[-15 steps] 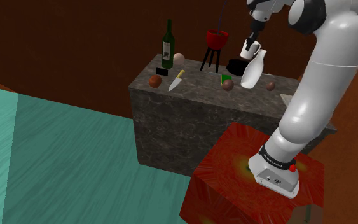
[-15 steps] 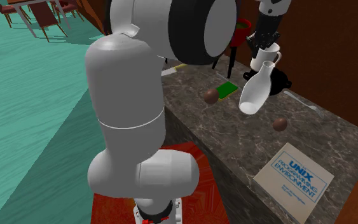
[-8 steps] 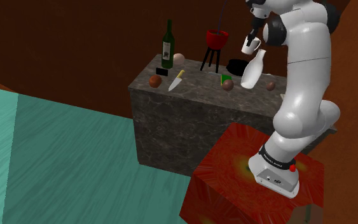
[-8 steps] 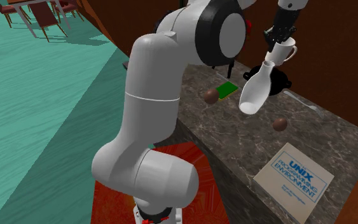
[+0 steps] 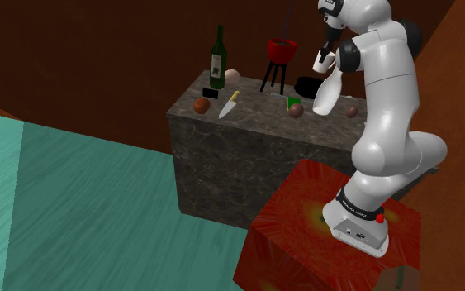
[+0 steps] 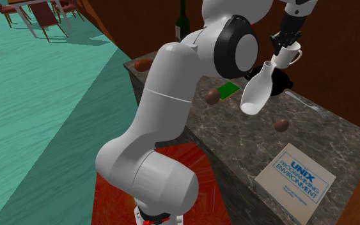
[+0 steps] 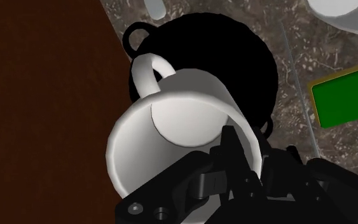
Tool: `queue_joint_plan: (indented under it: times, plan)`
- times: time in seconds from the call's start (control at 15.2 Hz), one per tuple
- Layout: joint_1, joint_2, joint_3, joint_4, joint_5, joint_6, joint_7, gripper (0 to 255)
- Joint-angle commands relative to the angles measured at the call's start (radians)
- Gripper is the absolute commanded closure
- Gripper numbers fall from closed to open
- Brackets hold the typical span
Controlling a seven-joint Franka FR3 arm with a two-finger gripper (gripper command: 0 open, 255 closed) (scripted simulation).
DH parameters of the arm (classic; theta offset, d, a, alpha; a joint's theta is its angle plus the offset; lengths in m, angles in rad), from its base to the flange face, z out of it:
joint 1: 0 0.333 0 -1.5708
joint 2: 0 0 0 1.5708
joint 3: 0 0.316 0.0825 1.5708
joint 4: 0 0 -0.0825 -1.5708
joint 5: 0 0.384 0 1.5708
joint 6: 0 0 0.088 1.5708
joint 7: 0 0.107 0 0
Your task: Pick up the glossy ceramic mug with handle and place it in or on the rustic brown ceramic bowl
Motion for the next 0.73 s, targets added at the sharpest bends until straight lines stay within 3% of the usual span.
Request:
queue_joint_plan:
  times: [0.0,0.66]
  plan:
    - [0.015,-0.007,-0.002,-0.043,-0.002,0.032,-0.005,255]
    - [0.065,-0.020,-0.004,-0.214,0.001,0.176,-0.031,255]
